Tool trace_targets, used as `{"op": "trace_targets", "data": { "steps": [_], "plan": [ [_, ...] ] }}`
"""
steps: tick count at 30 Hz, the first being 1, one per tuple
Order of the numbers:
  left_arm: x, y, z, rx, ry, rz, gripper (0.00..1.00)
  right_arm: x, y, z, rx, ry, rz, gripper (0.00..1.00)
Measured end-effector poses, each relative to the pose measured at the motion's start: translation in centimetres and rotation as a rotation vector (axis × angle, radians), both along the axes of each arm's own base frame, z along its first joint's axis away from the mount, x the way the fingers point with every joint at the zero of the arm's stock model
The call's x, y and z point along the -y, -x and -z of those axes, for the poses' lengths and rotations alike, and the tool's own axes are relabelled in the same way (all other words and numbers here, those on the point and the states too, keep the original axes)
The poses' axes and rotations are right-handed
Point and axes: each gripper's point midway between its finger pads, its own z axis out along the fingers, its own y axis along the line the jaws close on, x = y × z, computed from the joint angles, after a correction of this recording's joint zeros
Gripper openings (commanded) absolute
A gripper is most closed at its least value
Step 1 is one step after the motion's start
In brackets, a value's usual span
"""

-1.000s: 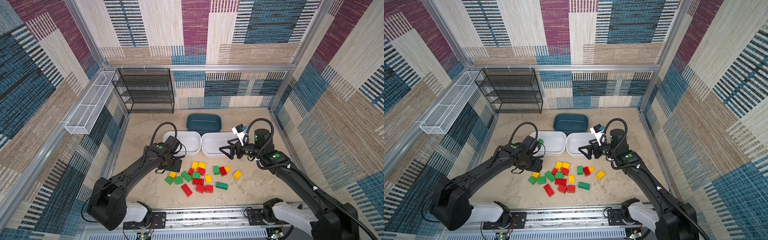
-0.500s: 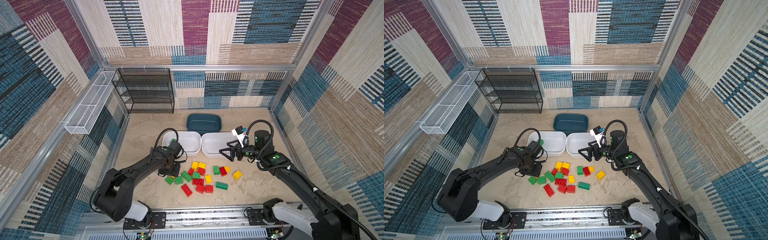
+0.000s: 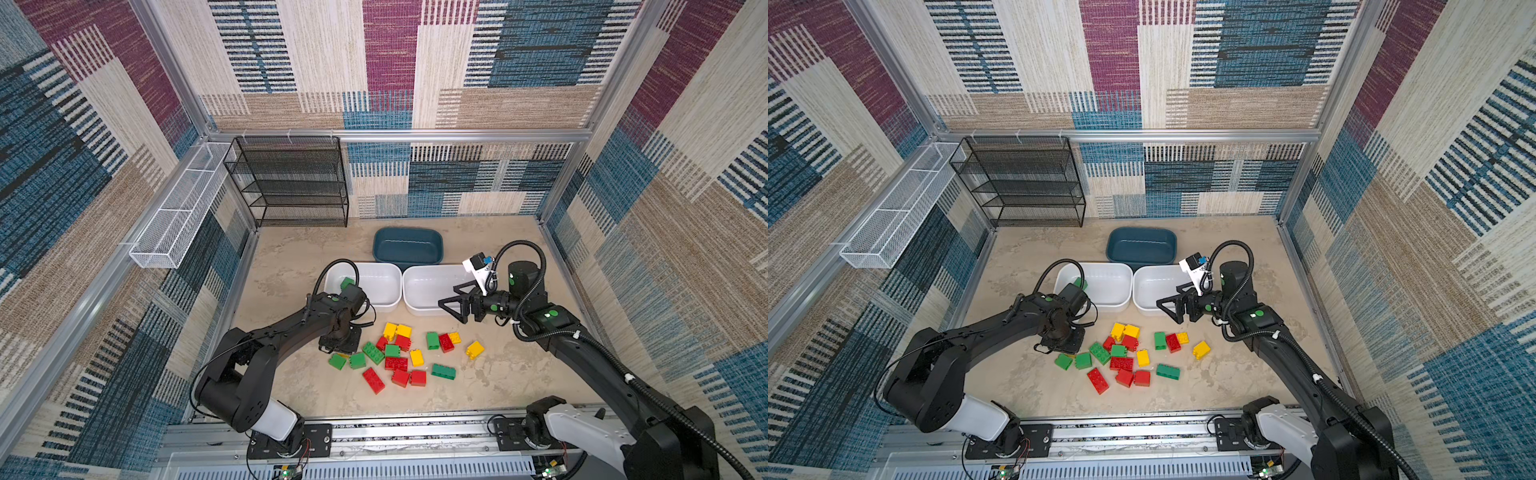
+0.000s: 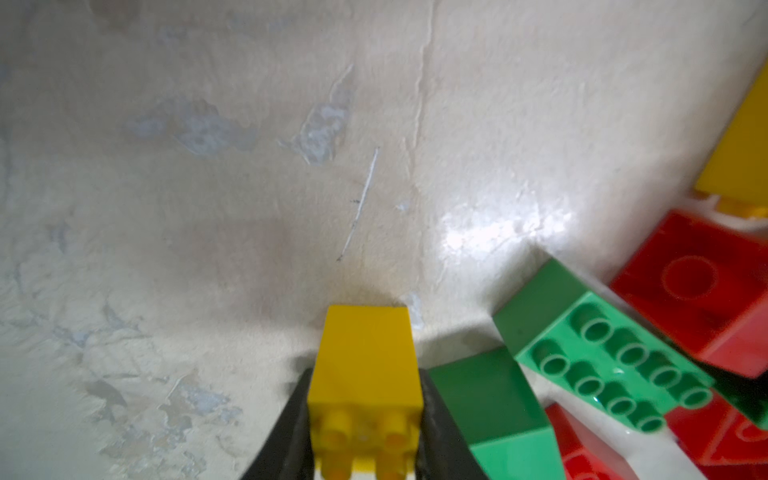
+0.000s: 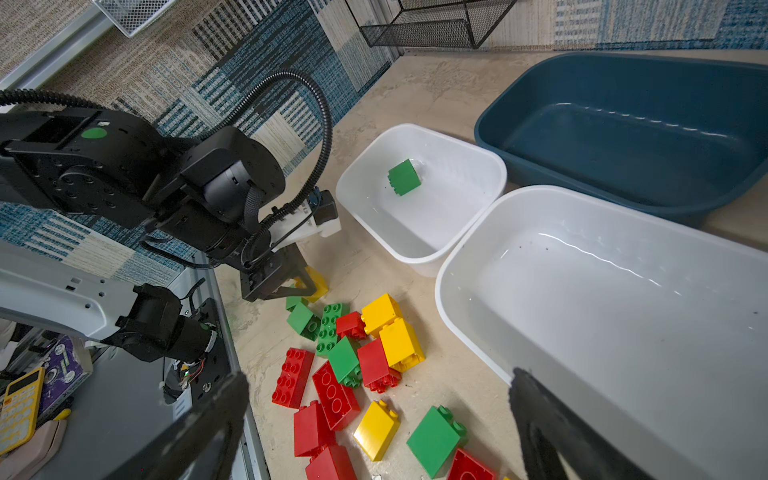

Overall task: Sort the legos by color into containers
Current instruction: 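Lower the left gripper onto a yellow brick in the pile and grasp it, then carry the yellow brick with the left gripper into the teal bin and release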

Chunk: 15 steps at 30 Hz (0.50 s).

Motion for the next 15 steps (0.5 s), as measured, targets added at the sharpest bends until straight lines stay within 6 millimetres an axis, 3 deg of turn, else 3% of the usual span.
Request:
{"op": "trace_targets", "data": {
  "steps": [6, 15],
  "plan": [
    [0.2, -0.3, -1.3, 0.029, 0.017, 0.000, 0.30, 0.1, 0.0, 0.1, -0.005, 0.004, 0.004, 0.99],
    [1.7, -3.1, -9.0, 0.191, 0.111, 0.020, 0.30, 0.3, -0.7, -0.7, 0.019, 0.014, 0.032, 0.99]
  ]
}}
